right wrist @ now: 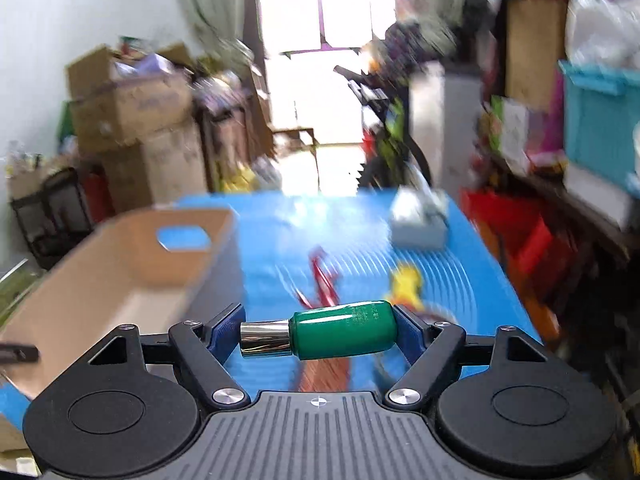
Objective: Organize rigid objects
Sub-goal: 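Carry the green bottle into the basket with the right tool and release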
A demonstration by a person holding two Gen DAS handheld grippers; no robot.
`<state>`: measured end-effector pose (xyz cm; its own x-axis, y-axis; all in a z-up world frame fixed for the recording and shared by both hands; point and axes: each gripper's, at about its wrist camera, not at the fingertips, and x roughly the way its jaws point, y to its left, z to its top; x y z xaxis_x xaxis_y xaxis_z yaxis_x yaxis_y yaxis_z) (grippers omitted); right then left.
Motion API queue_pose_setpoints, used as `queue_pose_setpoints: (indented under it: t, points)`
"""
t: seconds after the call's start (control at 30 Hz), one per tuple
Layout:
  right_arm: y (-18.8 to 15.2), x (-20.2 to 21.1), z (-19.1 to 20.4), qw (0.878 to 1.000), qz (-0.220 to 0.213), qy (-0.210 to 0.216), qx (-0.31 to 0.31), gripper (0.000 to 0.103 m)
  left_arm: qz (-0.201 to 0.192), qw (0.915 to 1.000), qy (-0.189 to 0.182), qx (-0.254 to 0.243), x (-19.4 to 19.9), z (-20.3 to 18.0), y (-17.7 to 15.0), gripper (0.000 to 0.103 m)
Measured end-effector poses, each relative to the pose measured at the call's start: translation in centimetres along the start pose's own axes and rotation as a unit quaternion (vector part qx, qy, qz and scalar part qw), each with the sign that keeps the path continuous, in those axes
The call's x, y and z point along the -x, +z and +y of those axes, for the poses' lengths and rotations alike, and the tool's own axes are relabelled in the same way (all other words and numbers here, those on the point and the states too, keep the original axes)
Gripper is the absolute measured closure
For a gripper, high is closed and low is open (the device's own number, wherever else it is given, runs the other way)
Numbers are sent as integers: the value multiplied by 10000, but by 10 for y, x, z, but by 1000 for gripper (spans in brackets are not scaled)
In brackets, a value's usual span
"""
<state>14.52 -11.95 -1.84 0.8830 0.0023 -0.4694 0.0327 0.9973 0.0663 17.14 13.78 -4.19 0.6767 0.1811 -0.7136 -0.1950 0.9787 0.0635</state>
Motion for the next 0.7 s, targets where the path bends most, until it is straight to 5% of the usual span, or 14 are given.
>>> queue_pose_setpoints:
  t: [0.3,0.7]
  points:
    - [32,-28,51,9980,-226,484,324,24,7,10000,15,24,0,-3,-1,90]
    - [20,-74,115,9869,493,1237,913,24,29,9999,73,100,-1,-2,0,90]
